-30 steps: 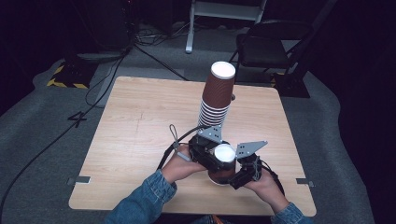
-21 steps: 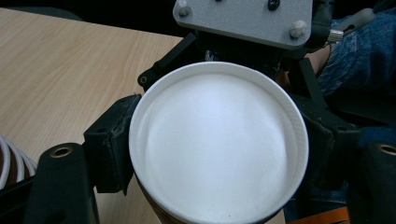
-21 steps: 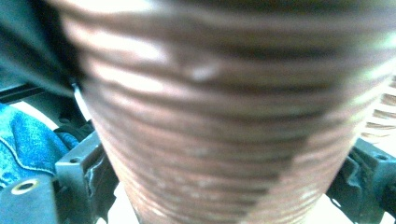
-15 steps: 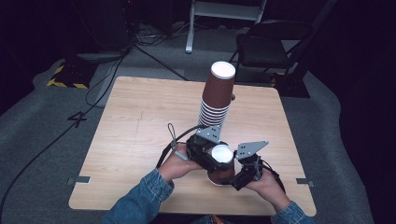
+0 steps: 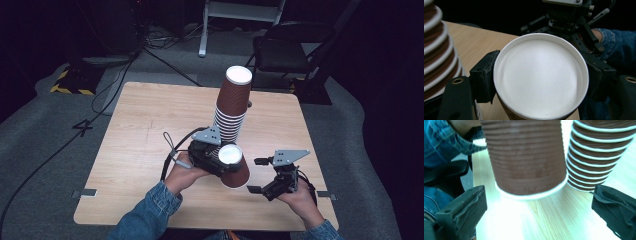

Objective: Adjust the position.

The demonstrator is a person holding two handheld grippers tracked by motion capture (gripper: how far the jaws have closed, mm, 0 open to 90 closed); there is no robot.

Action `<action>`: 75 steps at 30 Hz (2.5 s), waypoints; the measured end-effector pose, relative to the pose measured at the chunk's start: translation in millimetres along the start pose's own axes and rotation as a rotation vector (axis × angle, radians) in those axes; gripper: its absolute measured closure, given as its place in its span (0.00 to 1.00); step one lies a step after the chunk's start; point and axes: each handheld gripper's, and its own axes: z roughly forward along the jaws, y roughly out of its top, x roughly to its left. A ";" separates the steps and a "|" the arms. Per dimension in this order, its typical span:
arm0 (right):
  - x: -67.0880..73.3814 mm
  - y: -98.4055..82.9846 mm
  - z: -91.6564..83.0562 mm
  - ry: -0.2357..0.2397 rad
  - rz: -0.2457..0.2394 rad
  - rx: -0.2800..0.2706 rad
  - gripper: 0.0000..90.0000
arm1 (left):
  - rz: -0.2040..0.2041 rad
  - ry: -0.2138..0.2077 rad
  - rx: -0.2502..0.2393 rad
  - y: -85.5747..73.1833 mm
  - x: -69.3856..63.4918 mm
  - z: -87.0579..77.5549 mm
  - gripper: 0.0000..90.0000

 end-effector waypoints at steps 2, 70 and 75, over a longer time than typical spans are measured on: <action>-0.2 -1.0 -2.2 -0.001 0.007 -0.013 0.00 | -0.006 0.003 -0.024 -0.7 0.9 -2.2 0.28; 12.8 -25.1 5.9 -0.046 0.156 -0.233 0.25 | -0.005 0.079 -0.107 -15.9 -0.8 7.1 0.28; 11.6 -25.5 5.0 -0.054 0.156 -0.216 0.25 | 0.010 0.078 -0.052 -18.1 -1.0 7.8 0.28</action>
